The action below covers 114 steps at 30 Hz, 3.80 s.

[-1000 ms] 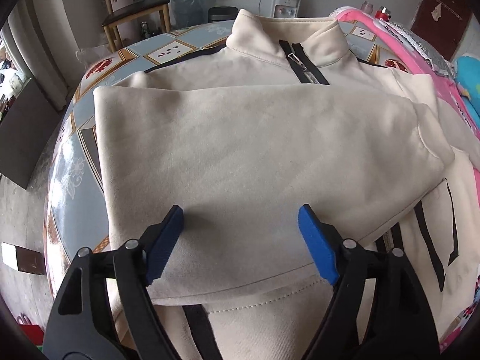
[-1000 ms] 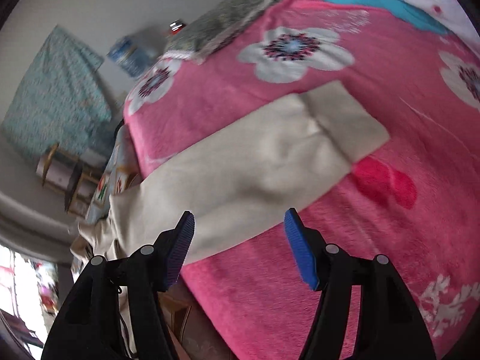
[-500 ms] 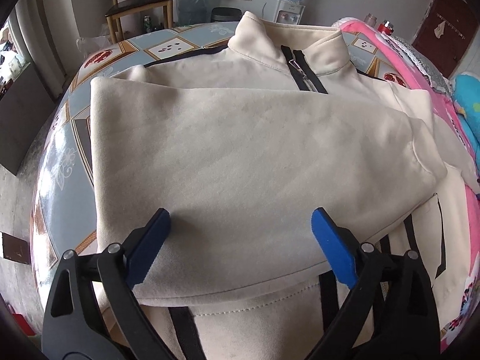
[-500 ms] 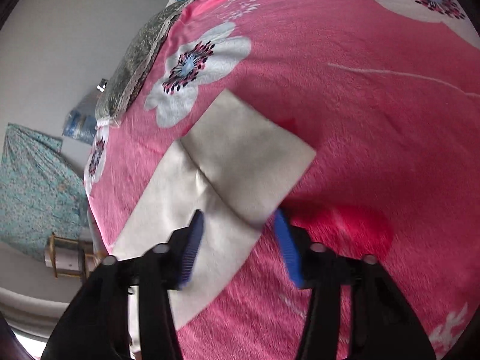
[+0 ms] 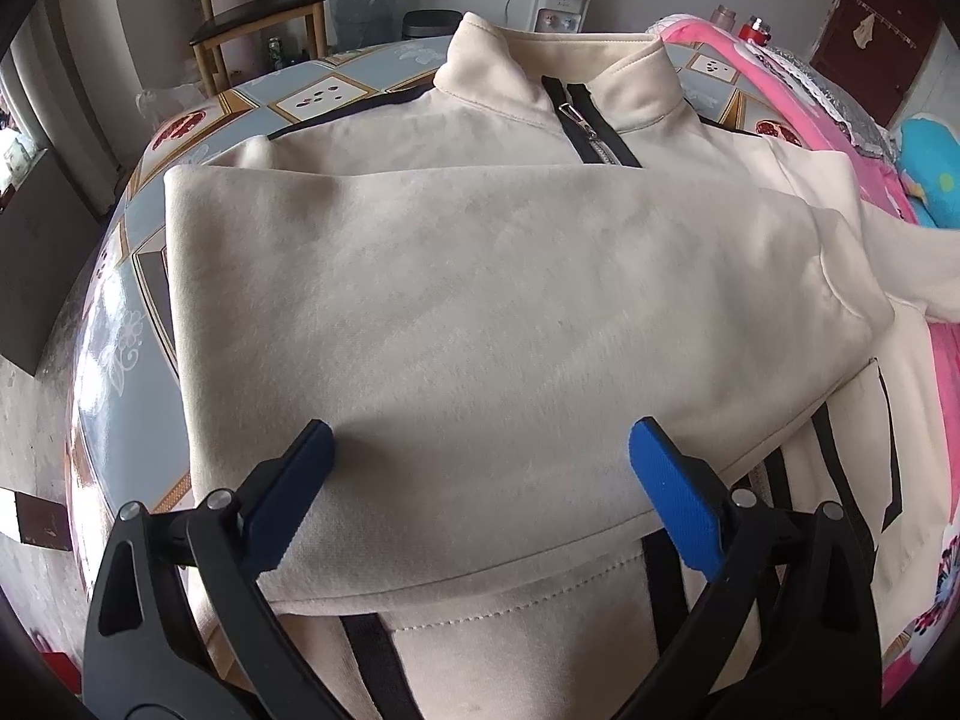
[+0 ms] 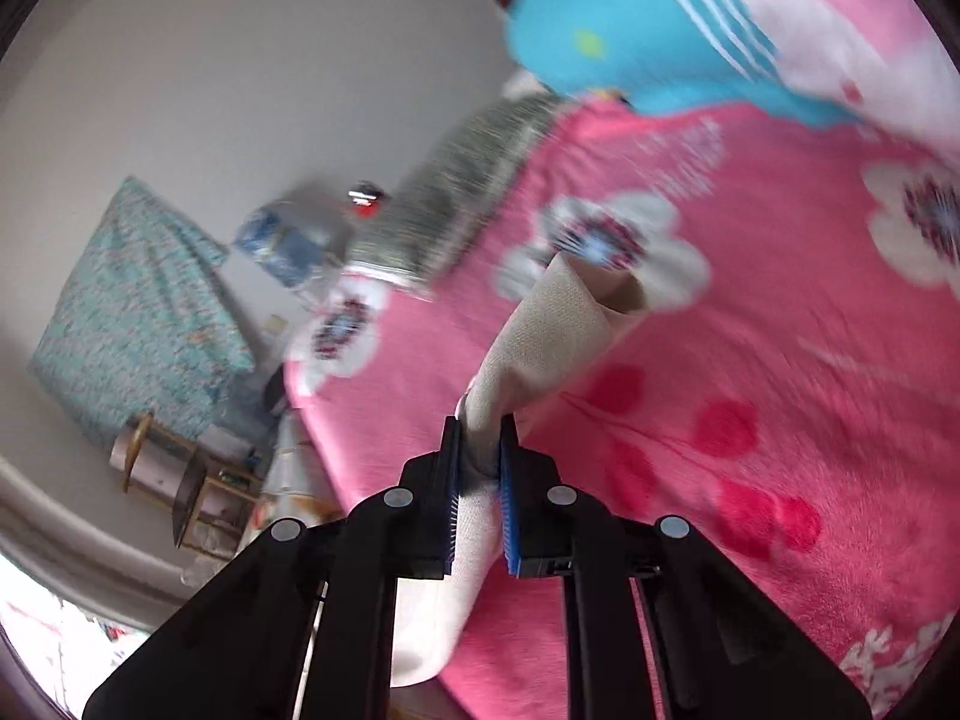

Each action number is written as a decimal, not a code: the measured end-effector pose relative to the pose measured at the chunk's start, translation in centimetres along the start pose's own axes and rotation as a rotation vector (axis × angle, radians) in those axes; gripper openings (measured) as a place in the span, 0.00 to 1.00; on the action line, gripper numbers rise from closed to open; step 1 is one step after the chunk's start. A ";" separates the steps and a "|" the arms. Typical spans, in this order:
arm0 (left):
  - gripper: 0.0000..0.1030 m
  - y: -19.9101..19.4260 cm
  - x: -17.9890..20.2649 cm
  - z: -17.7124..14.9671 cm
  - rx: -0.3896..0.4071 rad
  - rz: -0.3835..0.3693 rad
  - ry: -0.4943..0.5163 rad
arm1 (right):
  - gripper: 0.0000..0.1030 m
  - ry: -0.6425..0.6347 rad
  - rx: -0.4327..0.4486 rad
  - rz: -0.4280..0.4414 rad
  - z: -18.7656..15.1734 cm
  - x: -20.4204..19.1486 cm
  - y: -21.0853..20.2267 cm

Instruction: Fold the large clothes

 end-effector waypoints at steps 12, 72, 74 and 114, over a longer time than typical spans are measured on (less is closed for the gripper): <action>0.93 -4.2 -1.9 -0.7 0.043 -0.089 -0.031 | 0.11 -0.443 0.025 0.442 -4.2 -30.9 -6.5; 0.05 -3.9 -10.1 4.2 0.019 -0.001 -0.291 | 0.56 -0.339 -0.559 0.241 -21.0 -18.4 16.5; 0.05 -3.8 -10.2 4.1 0.018 0.009 -0.280 | 0.52 -0.337 -0.564 0.240 -20.8 -19.0 17.9; 0.36 -13.9 -13.3 -10.9 0.077 -0.068 -0.284 | 0.65 -0.619 -0.460 0.214 -30.2 -16.1 -1.6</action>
Point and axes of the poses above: each gripper's, at about its wrist camera, not at the fingertips, and y roughly the way its jaws point, x to its right, z to its top, the point moved 8 cm from there along y, roughly the way its jaws point, and after that the axes turned 11 degrees about -y, right-handed, at the moved point
